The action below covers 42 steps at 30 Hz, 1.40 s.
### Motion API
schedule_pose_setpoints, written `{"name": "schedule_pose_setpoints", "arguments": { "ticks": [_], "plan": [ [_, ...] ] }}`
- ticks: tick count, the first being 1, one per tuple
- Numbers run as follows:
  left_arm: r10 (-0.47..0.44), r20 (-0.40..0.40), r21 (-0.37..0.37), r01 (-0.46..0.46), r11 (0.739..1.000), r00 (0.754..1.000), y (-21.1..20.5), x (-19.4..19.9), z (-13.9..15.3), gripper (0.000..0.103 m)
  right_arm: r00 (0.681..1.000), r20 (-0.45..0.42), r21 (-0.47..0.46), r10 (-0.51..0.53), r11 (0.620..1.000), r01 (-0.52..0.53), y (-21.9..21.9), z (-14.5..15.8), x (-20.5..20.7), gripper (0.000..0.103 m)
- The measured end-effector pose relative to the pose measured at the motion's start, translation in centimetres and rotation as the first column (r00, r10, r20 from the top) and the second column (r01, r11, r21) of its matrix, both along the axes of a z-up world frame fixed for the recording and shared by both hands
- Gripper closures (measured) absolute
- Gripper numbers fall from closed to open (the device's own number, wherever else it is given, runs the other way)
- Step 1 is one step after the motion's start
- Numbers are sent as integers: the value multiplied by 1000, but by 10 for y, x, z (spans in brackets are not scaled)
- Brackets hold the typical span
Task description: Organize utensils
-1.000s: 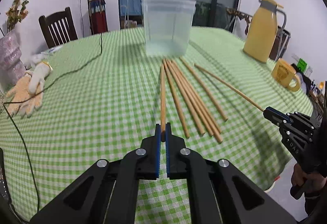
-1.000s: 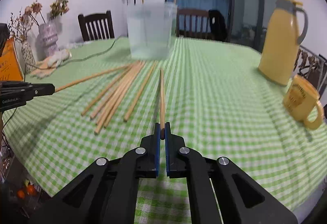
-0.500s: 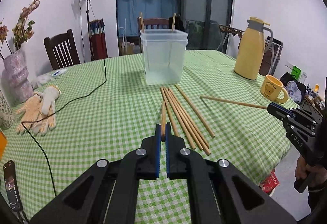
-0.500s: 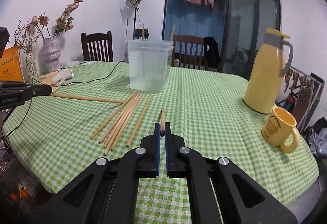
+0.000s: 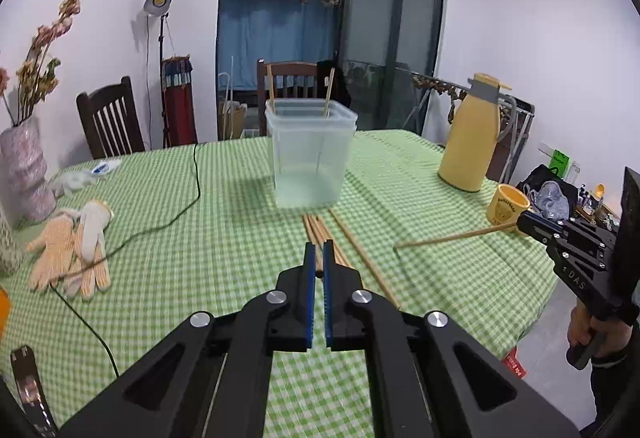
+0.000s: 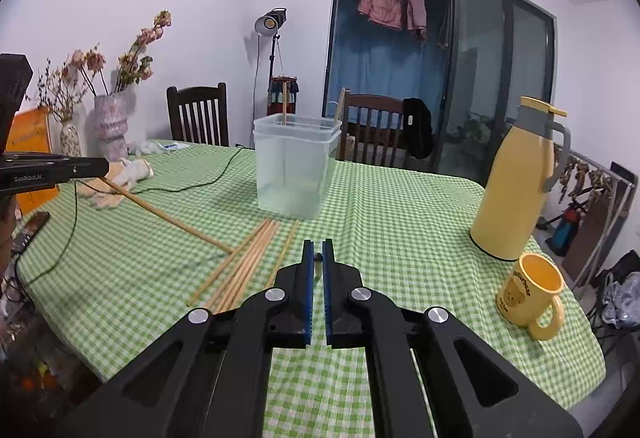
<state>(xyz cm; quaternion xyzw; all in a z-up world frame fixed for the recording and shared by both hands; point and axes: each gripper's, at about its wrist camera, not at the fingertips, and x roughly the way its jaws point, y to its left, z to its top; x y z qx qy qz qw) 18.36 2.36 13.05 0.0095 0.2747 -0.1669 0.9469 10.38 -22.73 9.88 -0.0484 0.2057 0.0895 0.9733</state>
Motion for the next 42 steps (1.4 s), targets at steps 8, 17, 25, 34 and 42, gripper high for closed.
{"name": "schedule_pose_setpoints", "arguments": {
  "ticks": [8, 17, 25, 34, 42],
  "plan": [
    [-46, 15, 14, 46, 999, 999, -6, 39, 35, 103, 998, -22, 32, 52, 998, -51, -8, 34, 26, 99],
    [-59, -4, 36, 59, 998, 998, -18, 101, 54, 103, 986, -100, 44, 135, 990, -131, 0, 56, 78, 99],
    [-32, 3, -5, 32, 999, 999, -16, 118, 48, 103, 969, -134, 35, 206, 979, -203, 15, 61, 105, 99],
    [-60, 60, -35, 62, 997, 996, -15, 122, 70, 103, 965, -145, 34, 218, 976, -215, 22, 73, 120, 99],
    [-66, 88, -46, 71, 996, 994, -10, 125, 81, 103, 975, -104, 31, 198, 980, -195, 21, 90, 129, 99]
  ]
}}
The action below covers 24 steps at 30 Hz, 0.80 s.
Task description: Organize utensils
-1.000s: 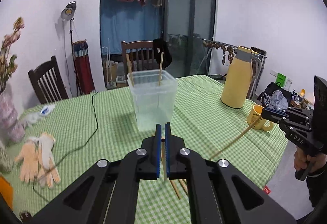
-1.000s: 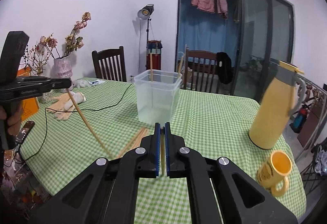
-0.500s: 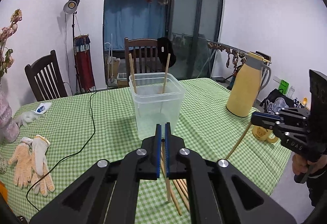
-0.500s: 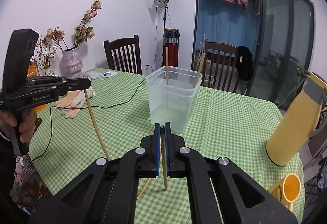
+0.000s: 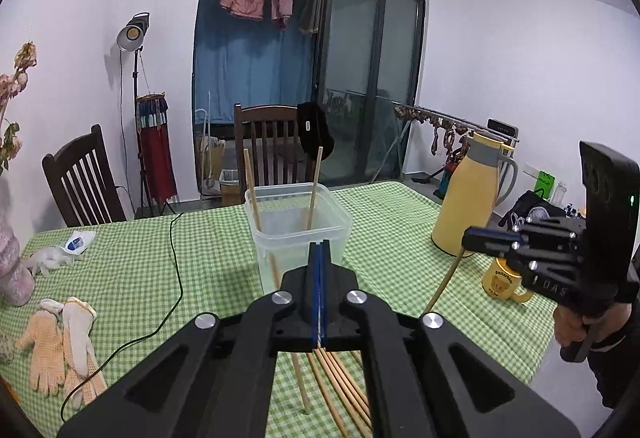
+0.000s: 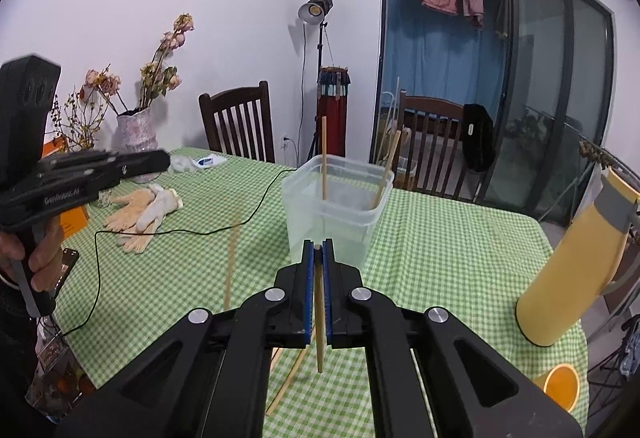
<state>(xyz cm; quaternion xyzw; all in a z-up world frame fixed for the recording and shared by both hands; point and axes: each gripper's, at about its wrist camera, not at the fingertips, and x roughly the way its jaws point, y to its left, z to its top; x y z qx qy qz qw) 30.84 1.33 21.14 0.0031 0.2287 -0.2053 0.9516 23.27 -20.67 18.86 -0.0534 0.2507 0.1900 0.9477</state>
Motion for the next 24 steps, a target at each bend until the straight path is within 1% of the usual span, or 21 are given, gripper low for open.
{"name": "schedule_pose_setpoints", "arguments": {
  "ticks": [5, 12, 15, 17, 18, 19, 20, 21, 23, 24],
  "plan": [
    [12, -22, -11, -12, 1000, 1000, 7, 5, -5, 103, 1000, 8, 9, -18, 1000, 18, -5, 3, 3, 99],
    [19, -9, -20, -19, 1000, 1000, 10, 4, -1, 103, 1000, 16, 8, -22, 1000, 21, -8, 4, 3, 99],
    [10, -60, -31, -12, 999, 998, 17, 11, -17, 103, 1000, 10, 10, -23, 1000, 23, -8, 3, 3, 99],
    [55, -99, -33, -58, 998, 994, 26, 18, -37, 103, 1000, 1, 10, -22, 1000, 22, -10, 0, 3, 99],
    [75, -118, -29, -78, 996, 990, 31, 22, -47, 90, 1000, -6, 12, -22, 1000, 22, -11, -2, 3, 99],
    [98, -136, -30, -103, 994, 986, 38, 26, -59, 65, 1000, -15, 15, -24, 1000, 24, -13, -5, 4, 99],
    [113, -151, -34, -119, 992, 982, 45, 28, -69, 55, 999, -20, 14, -26, 1000, 26, -14, -7, 4, 99],
    [127, -179, -31, -135, 990, 976, 54, 32, -82, 49, 999, -25, 12, -29, 999, 29, -15, -9, 5, 99],
    [154, -229, -26, -164, 986, 961, 71, 42, -99, 49, 999, -36, 12, -37, 999, 37, -19, -12, 6, 99],
    [172, -268, -32, -187, 982, 948, 83, 49, -111, 48, 998, -40, 13, -41, 999, 41, -21, -14, 6, 99]
  ]
}}
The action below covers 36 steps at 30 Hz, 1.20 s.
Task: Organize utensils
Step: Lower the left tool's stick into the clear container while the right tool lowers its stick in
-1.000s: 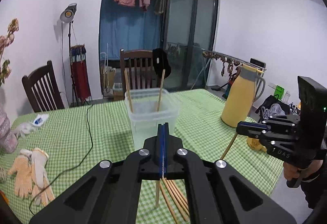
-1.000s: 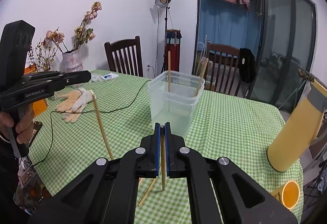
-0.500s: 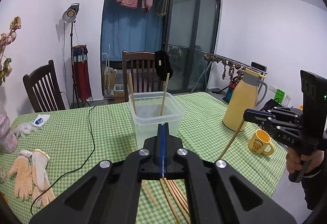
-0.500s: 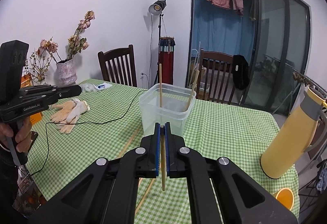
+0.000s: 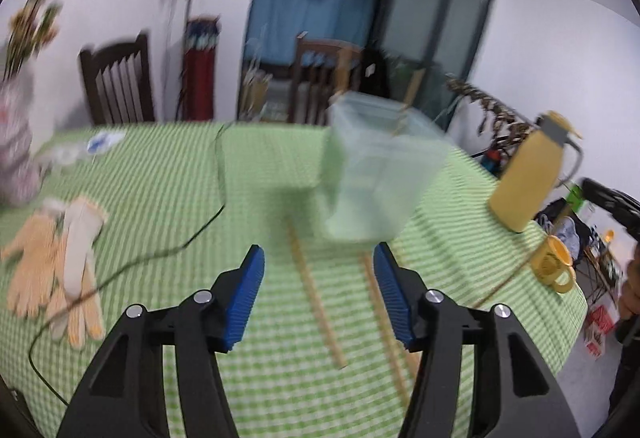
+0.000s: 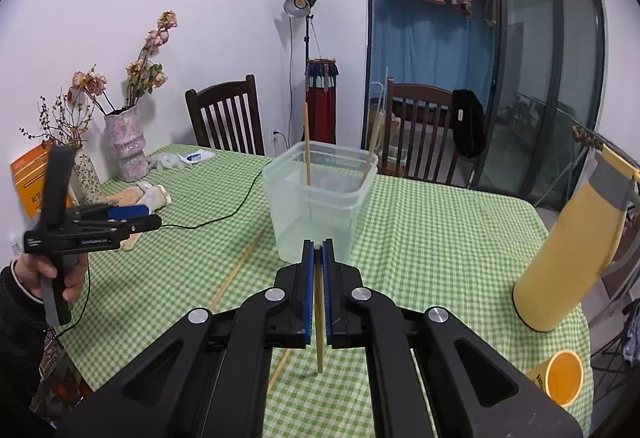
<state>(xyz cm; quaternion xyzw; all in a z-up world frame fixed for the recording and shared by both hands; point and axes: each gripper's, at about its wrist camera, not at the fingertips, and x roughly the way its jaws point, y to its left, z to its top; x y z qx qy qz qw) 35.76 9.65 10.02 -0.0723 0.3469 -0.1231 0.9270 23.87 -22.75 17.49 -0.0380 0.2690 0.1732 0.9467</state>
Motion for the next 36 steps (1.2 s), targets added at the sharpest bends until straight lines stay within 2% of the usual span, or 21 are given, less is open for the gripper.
{"name": "schedule_pose_setpoints", "arguments": {
  "ticks": [3, 5, 8, 12, 16, 19, 24, 26, 27, 28, 32, 36],
  "plan": [
    [79, -80, -2, -80, 997, 994, 24, 16, -27, 48, 1000, -7, 3, -10, 1000, 10, -2, -4, 0, 99],
    [94, -102, 12, -93, 996, 990, 24, 19, -39, 48, 1000, -12, 6, -16, 1000, 16, -4, -6, 0, 99],
    [25, -96, 59, -19, 998, 995, -5, 10, -59, 48, 1000, -16, 12, -17, 1000, 17, -6, -9, 0, 99],
    [-44, -98, 155, 59, 986, 994, -54, 1, -93, 48, 1000, -8, 21, -19, 1000, 19, -7, -10, -2, 99],
    [-17, -140, 258, 53, 965, 990, -82, 2, -124, 48, 1000, -7, 23, -15, 1000, 15, -9, -10, -5, 99],
    [5, -168, 273, 41, 961, 986, -84, 2, -138, 48, 1000, -4, 29, -6, 1000, 6, -11, -11, -10, 99],
    [19, -160, 274, 26, 961, 987, -83, -8, -141, 48, 1000, 2, 39, -5, 999, 5, -13, -12, -10, 99],
    [28, -151, 274, 14, 962, 988, -81, -11, -142, 70, 1000, 3, 43, -6, 999, 6, -14, -13, -11, 99],
    [31, -149, 279, 12, 960, 988, -81, -12, -141, 94, 1000, 4, 42, -5, 999, 5, -13, -13, -11, 99],
    [32, -147, 289, 12, 957, 989, -80, -14, -140, 98, 1000, 6, 42, -6, 999, 6, -13, -13, -12, 99],
    [40, -153, 262, 2, 965, 987, -72, -15, -135, 99, 1000, 7, 39, -8, 999, 8, -14, -14, -13, 99],
    [28, -111, 251, 1, 968, 993, -66, -26, -116, 99, 1000, 7, 34, -9, 999, 8, -13, -14, -13, 99]
  ]
}}
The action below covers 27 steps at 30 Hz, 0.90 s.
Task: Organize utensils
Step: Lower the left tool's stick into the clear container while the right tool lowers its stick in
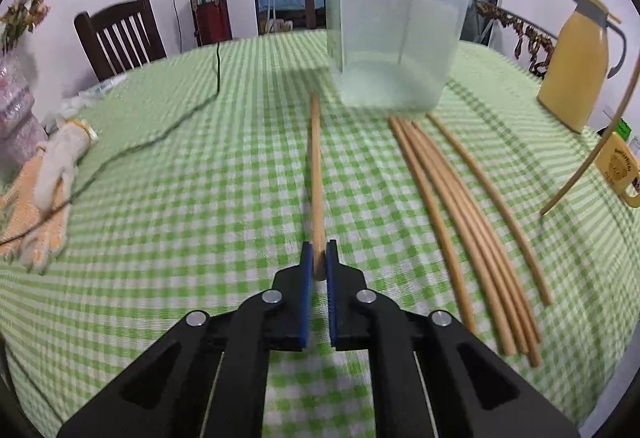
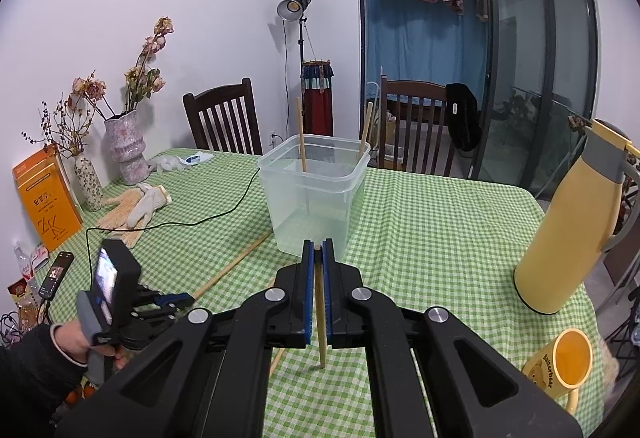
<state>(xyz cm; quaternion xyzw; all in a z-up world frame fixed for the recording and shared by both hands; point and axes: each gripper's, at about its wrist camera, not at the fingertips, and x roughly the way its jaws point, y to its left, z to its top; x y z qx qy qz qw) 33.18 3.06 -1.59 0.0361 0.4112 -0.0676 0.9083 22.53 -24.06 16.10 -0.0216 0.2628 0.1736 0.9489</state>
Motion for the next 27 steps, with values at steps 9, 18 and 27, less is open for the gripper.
{"name": "schedule_pose_setpoints", "arguments": {
  "ticks": [9, 18, 27],
  "plan": [
    [-28, 145, -31, 33, 999, 989, 10, -29, 72, 99, 1000, 13, 4, 9, 1000, -10, 4, 3, -7, 99],
    [-54, 209, -61, 68, 996, 976, 13, -49, 116, 99, 999, 36, 3, 17, 1000, -17, 8, 11, -14, 99],
    [-84, 234, -79, 105, 991, 969, 15, -55, 138, 100, 998, 53, 3, 19, 1000, -19, 11, 17, -16, 99]
  ]
}}
